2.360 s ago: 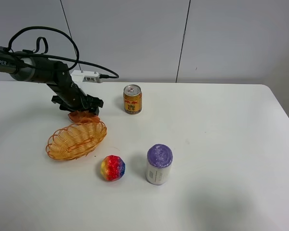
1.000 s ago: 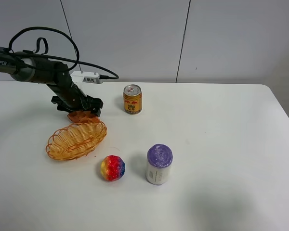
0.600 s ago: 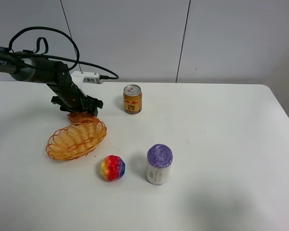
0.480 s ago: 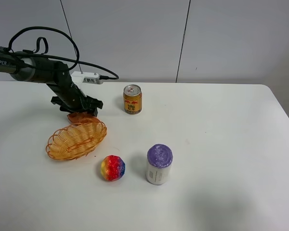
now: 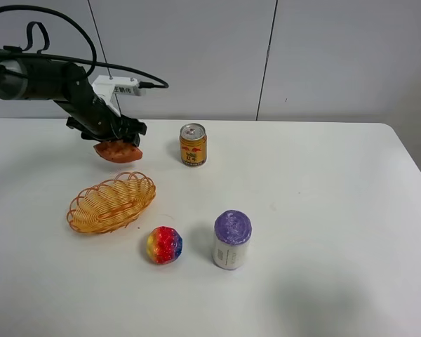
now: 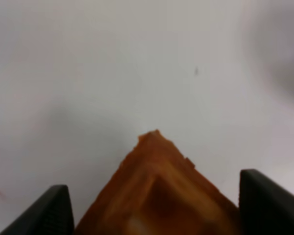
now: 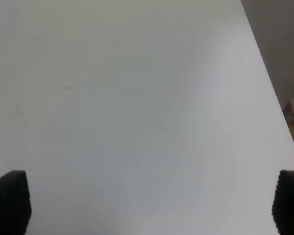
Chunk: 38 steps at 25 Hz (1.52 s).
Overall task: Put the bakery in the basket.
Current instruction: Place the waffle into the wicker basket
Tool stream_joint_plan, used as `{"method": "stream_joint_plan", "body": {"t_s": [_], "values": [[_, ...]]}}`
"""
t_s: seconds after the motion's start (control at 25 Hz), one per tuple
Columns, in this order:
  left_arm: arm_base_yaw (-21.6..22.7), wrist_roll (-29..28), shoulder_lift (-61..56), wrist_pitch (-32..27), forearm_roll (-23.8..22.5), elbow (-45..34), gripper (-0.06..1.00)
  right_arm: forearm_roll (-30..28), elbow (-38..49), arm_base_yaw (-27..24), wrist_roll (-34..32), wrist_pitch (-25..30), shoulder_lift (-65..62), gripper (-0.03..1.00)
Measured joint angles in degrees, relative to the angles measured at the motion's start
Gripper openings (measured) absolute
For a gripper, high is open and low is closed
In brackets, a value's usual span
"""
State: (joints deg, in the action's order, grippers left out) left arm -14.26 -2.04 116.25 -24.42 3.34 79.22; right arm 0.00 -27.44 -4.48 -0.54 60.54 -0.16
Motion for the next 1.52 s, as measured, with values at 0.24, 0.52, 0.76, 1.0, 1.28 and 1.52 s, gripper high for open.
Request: {"method": "stream_joint_plan", "body": {"t_s": [0.24, 0.52, 0.76, 1.0, 1.28, 1.52], "values": [[-0.68, 0.0, -3.54, -6.5, -0.2, 4.96, 0.67, 0.0, 0.0, 0.0, 0.0, 0.0, 0.0, 0.99], [-1.12, -1.37, -6.26, -18.14, -0.2, 5.12, 0.67, 0.0, 0.0, 0.0, 0.0, 0.0, 0.0, 0.99], [-1.12, -2.95, -7.21, -20.02, -0.2, -0.22, 0.66, 0.0, 0.0, 0.0, 0.0, 0.0, 0.0, 0.99], [-1.12, -4.19, -8.8, -16.42, 0.9, -8.41, 0.66, 0.0, 0.0, 0.0, 0.0, 0.0, 0.0, 0.99], [-1.12, -4.53, -8.88, -14.03, 3.99, -13.64, 0.66, 0.0, 0.0, 0.0, 0.0, 0.0, 0.0, 0.99], [-1.12, -4.53, -8.88, -12.78, 5.4, -14.31, 0.66, 0.0, 0.0, 0.0, 0.0, 0.0, 0.0, 0.99]]}}
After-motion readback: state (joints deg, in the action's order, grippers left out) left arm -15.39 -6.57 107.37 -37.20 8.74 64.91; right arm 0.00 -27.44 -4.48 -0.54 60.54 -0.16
